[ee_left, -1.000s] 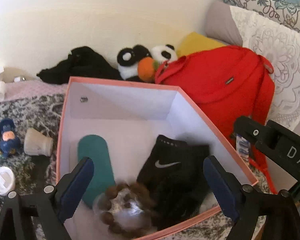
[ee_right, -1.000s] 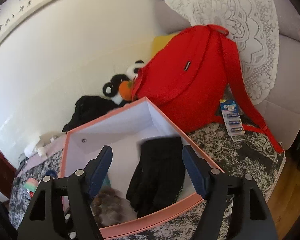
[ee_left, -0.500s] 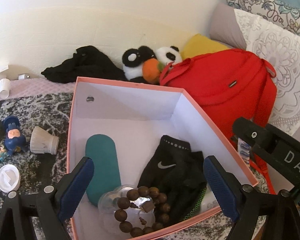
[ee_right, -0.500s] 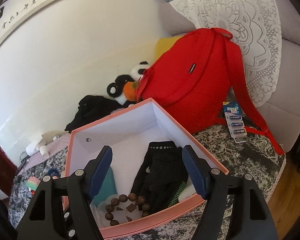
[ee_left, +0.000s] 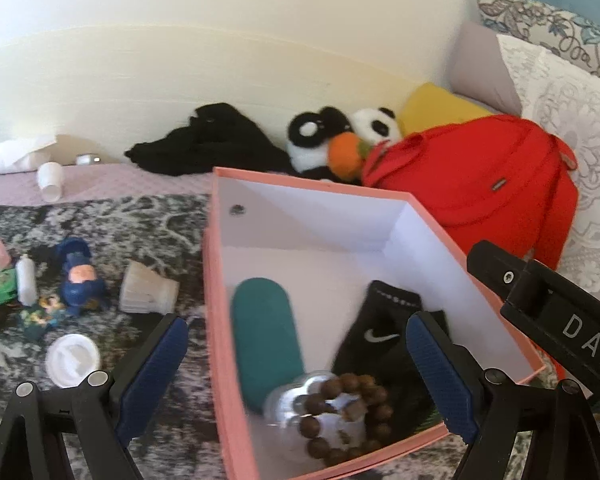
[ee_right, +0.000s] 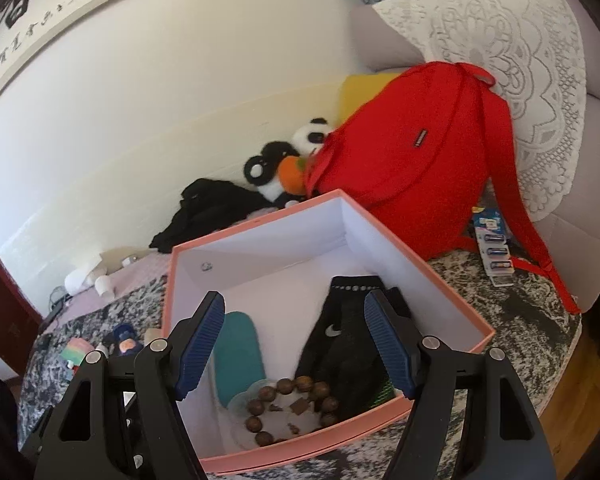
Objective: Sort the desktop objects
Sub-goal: 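Withdraw both grippers from the box toward the remaining items, then grasp the white round lid with the right gripper, then grasp the frosted LED bulb with the left gripper while the right holds the lid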
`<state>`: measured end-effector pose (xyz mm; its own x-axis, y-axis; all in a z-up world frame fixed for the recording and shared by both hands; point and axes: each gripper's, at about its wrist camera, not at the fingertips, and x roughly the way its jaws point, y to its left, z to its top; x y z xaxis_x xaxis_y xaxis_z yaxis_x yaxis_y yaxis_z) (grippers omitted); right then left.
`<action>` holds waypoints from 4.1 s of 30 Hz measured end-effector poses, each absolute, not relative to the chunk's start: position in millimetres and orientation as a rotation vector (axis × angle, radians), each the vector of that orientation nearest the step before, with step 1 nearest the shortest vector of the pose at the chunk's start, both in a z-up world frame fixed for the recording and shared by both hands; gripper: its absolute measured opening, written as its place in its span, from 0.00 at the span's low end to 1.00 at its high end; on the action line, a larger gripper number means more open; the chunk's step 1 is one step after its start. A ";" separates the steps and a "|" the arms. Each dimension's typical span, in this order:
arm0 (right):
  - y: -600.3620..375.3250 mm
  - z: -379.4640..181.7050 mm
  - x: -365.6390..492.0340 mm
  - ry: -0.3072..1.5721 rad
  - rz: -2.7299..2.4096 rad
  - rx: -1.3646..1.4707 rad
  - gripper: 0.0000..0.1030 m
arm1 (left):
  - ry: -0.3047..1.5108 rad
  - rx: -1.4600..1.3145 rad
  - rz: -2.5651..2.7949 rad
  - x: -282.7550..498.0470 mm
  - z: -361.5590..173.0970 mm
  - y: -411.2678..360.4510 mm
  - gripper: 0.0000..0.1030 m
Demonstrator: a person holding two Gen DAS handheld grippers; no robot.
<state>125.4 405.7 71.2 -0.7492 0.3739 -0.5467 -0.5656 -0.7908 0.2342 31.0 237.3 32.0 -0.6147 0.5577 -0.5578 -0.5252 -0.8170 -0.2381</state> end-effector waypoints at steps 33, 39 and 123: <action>256.4 65.1 45.5 0.447 2.701 -0.805 0.74 | -0.044 -0.905 2.665 -3.0 28.5 91.7 0.89; 234.2 56.8 28.2 0.454 2.734 -0.845 0.74 | -0.018 -0.925 2.718 -9.0 23.5 68.8 0.89; 222.7 -41.8 -80.7 0.277 2.727 -1.254 0.64 | -0.125 -1.218 2.766 -117.5 -69.8 18.8 0.89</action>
